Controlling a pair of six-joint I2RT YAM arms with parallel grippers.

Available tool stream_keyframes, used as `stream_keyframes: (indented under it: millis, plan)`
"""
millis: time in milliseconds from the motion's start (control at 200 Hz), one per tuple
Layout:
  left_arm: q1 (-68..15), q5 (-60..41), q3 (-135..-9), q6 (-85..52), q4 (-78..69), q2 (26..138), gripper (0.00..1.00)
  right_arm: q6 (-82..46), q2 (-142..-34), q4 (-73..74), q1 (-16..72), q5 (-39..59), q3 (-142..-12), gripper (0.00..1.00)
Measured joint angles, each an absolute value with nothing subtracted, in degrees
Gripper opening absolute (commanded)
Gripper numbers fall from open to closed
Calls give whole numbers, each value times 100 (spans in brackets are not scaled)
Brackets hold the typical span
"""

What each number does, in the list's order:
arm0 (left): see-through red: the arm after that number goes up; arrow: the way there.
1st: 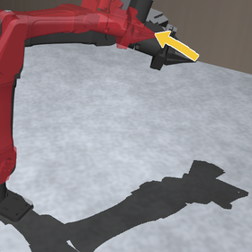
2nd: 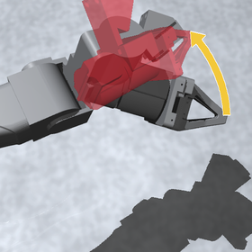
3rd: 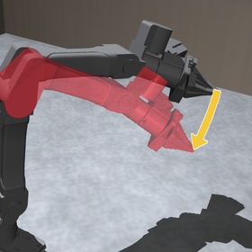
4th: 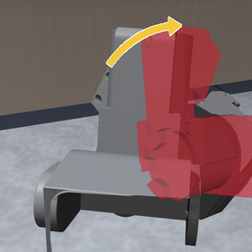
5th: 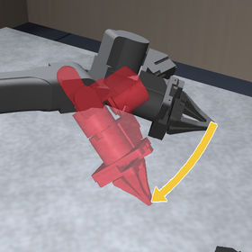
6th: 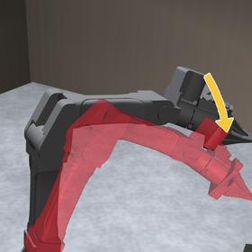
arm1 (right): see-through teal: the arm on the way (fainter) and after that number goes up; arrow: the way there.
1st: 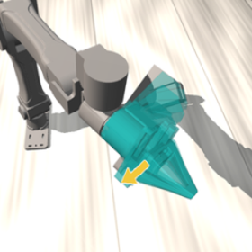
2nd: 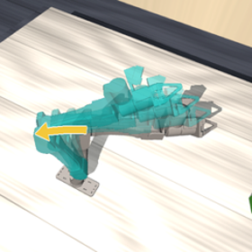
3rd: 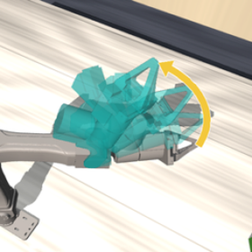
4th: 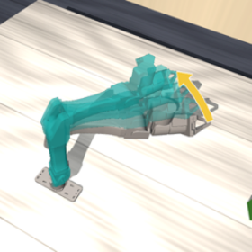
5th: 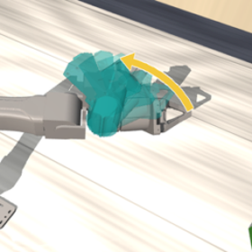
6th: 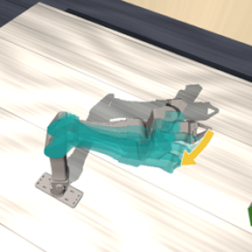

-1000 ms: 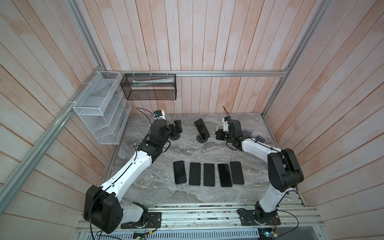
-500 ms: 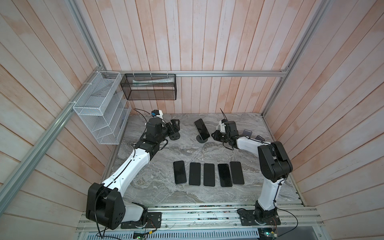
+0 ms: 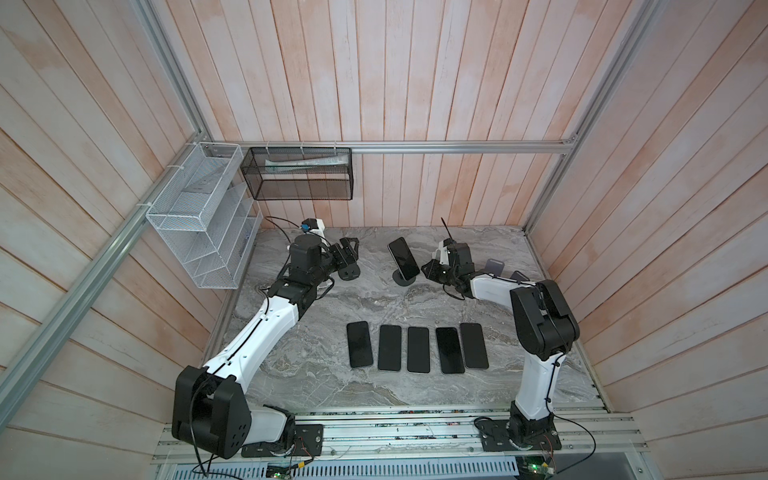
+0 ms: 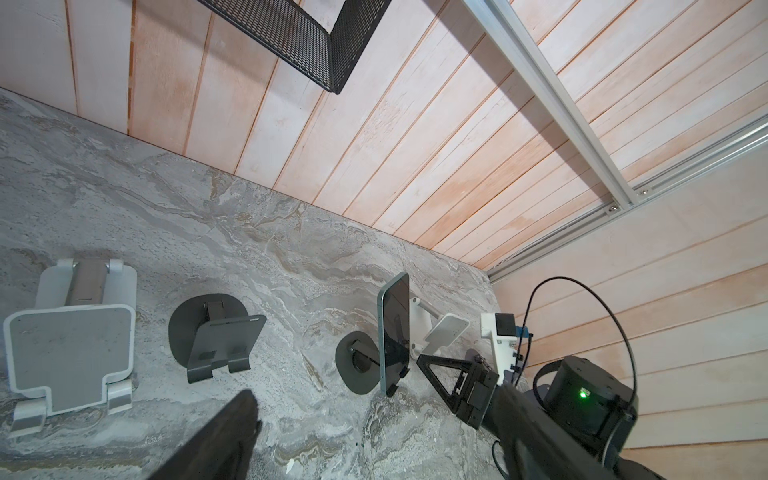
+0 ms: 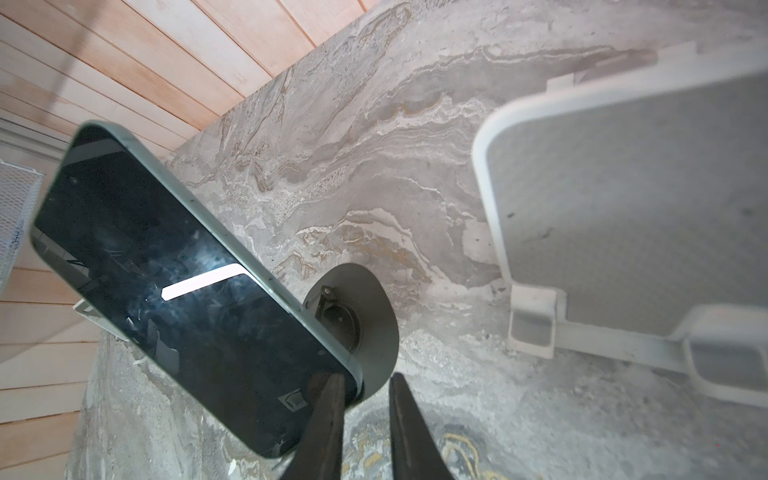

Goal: Remove the phone from the phone stand

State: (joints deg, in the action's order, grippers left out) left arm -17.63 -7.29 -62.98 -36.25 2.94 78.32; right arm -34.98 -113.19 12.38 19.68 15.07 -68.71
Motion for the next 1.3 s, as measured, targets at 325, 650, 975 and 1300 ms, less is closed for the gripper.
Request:
stream_keyframes:
  millis: [325,650,975,1300]
  plan:
    - [-1752,-965,-6298,-3625,163,7832,90,-3568,-11402,1396,1986,1573,-6788,20]
    - [-1752,-1074,-6285,-3625,115,7832,90,-3581,-11458,1551,2034,1734,-6705,19]
    - [-1752,-1288,-6272,-3623,-3,7832,90,-3629,-11458,1870,2132,1789,-6534,17]
    - [-1752,-1347,-6272,-3623,-75,7852,90,-3782,-11456,1909,2327,1789,-6517,16]
